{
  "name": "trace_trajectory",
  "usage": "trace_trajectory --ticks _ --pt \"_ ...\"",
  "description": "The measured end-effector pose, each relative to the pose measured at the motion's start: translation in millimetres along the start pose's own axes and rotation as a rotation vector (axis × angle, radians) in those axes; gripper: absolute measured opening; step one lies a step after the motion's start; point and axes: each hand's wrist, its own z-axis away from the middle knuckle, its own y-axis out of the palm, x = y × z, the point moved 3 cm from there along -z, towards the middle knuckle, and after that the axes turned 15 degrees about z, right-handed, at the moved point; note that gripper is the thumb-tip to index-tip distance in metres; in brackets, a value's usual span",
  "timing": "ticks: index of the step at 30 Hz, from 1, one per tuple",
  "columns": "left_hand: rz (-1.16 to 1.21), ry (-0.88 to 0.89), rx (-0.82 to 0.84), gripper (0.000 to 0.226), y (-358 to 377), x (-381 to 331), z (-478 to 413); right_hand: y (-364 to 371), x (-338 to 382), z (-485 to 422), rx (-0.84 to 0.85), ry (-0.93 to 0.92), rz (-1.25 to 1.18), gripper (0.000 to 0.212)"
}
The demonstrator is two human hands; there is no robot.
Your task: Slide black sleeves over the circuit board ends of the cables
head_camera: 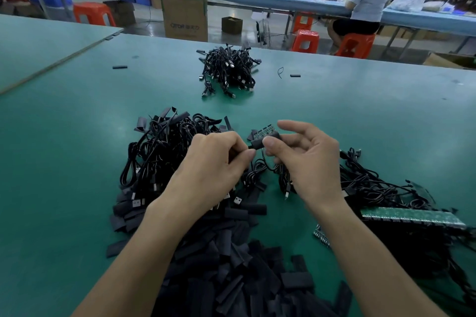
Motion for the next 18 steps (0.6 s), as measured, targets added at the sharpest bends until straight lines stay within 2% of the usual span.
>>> trace_trajectory --ticks 4,11,18 --pt "0.084 -0.032 -0.004 0.019 4.2 1.2 0.3 8.3 -4.4 4.2 -0.098 0.019 -0.033 0.023" --pt "0.141 -0.021 -0.054 0.018 6.9 3.9 0.6 18.8 -1.1 10.3 -0.107 0.022 -0.025 0.035" --pt "0.264 -0.054 -0.112 0.020 10.8 4.2 3.4 22.8 21.5 5.7 -0.128 -0.100 0.203 0.028"
